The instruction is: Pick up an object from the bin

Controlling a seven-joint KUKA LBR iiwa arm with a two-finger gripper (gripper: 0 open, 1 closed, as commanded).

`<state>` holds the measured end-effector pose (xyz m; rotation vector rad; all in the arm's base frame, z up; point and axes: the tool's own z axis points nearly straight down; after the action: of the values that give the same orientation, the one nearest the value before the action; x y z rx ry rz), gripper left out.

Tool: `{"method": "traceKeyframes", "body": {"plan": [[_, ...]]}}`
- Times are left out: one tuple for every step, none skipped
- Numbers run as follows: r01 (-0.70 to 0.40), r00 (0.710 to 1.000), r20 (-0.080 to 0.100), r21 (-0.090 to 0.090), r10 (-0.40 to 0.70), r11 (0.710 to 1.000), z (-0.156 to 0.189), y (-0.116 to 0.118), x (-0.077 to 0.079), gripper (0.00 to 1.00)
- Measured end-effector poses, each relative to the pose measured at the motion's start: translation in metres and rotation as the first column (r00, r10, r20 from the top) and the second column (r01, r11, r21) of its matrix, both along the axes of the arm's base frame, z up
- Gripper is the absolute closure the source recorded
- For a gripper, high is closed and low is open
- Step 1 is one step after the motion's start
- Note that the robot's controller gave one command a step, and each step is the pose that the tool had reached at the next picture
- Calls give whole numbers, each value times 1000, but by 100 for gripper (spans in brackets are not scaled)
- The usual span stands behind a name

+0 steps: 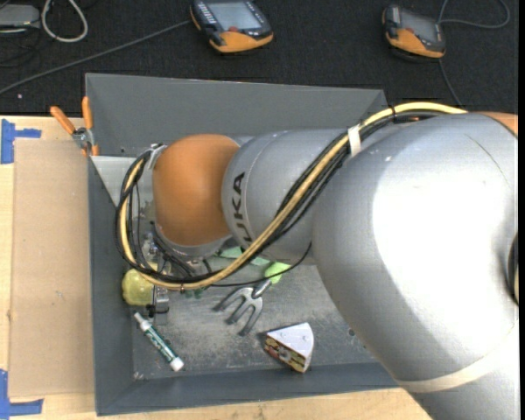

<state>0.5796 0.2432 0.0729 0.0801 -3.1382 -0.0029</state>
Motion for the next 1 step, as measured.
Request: {"method": "traceKeyframes", "body": {"plan": [[29,1000,1,3,-29,1000,-3,-10,0,100]]}}
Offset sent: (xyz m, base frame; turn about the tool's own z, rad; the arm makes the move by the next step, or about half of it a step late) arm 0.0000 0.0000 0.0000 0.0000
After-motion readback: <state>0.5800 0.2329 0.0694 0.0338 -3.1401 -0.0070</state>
